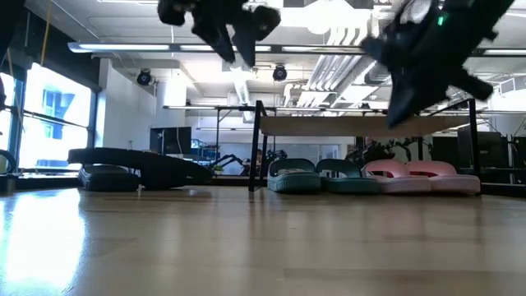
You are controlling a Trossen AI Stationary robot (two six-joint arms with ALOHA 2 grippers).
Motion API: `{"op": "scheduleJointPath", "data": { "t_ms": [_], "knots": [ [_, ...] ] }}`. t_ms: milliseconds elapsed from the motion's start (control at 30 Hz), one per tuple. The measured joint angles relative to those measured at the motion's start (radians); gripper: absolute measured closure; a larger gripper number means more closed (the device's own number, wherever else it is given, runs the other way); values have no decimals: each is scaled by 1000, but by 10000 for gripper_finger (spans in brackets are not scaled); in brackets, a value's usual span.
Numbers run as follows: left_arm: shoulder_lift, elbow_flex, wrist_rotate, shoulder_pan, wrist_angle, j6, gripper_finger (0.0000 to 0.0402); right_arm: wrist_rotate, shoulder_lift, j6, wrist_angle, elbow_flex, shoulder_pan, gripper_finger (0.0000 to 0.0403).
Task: Pick and place slides into the shelf
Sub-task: Put the right black slide on the shelf
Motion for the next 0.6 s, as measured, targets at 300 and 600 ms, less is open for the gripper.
{"op": "scheduleJointPath", "data": {
  "t_ms": [300,600],
  "knots": [
    [0,0,-235,151,-108,-172,250,113,-154,-138,9,26,125,403],
    [0,-3,-391,277,-106,-312,250,144,-297,-152,145,-136,176,403]
  ]
}}
